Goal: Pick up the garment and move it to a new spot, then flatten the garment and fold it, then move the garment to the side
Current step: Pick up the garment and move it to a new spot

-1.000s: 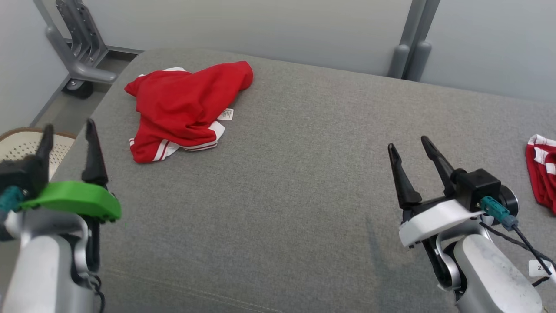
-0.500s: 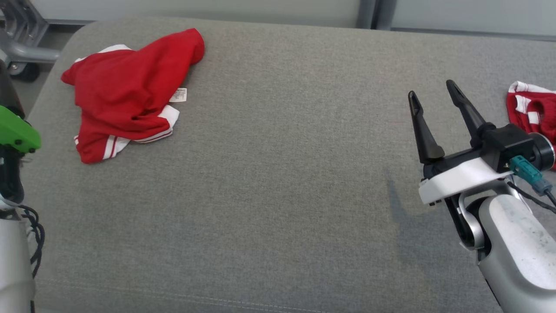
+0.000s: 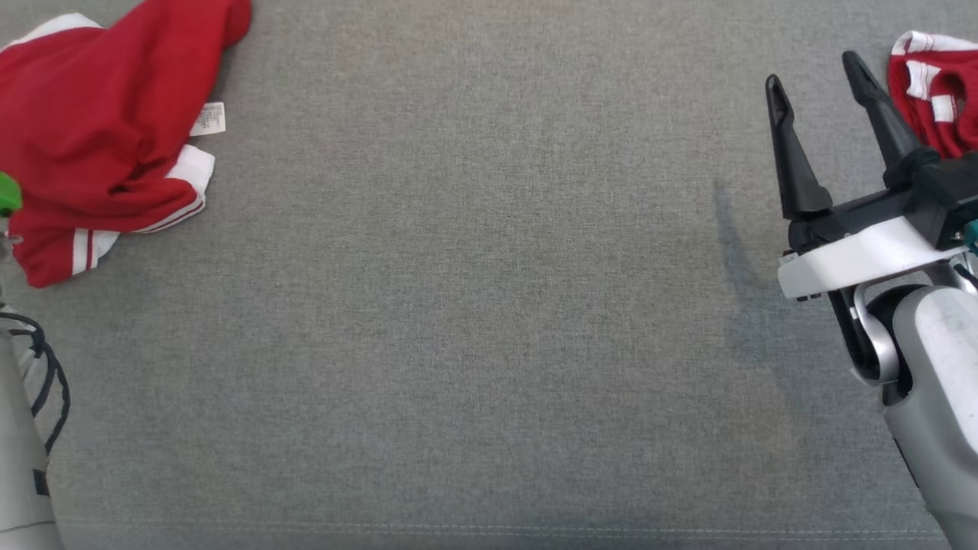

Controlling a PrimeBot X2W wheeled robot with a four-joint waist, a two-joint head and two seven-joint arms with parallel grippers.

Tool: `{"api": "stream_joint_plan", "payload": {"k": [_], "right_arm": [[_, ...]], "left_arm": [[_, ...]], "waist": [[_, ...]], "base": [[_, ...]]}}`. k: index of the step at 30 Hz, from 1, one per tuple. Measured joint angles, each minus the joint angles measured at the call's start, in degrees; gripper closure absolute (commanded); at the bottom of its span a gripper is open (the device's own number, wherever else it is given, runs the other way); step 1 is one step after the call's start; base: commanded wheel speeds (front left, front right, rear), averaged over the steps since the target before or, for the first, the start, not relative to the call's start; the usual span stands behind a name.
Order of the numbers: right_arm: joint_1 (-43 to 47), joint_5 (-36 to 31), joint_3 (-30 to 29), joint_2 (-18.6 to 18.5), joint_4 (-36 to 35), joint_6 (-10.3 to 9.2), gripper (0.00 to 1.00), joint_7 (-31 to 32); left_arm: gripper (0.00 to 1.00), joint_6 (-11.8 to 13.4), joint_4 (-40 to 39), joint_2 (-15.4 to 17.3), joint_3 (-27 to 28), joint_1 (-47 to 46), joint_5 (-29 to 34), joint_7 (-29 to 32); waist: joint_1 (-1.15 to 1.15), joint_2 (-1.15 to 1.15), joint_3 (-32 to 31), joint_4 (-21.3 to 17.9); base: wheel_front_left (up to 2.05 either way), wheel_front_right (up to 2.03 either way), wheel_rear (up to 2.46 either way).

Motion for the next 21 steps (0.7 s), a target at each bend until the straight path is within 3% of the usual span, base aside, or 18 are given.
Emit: {"api": "stream_joint_plan", "payload": {"k": [6, 21], "right_arm": [[-0.71, -0.51, -0.74, -1.03, -0.53, 0.00, 0.00, 0.19], [-1.65, -0.52, -0.71, -1.89, -0.92, 0.12, 0.00, 0.77]], "left_arm": [[0.00, 0.00, 4.70, -2.15, -0.14, -0.55, 0.01, 0.07], [0.00, 0.00, 13.58, -2.94, -0.77, -2.88, 1.20, 1.88]], "waist": [[0.00, 0.00, 3.81, -0.77], [0.00, 0.00, 6.85, -0.59]], "base": [[0.00, 0.00, 0.00], [0.00, 0.00, 0.00]]}}
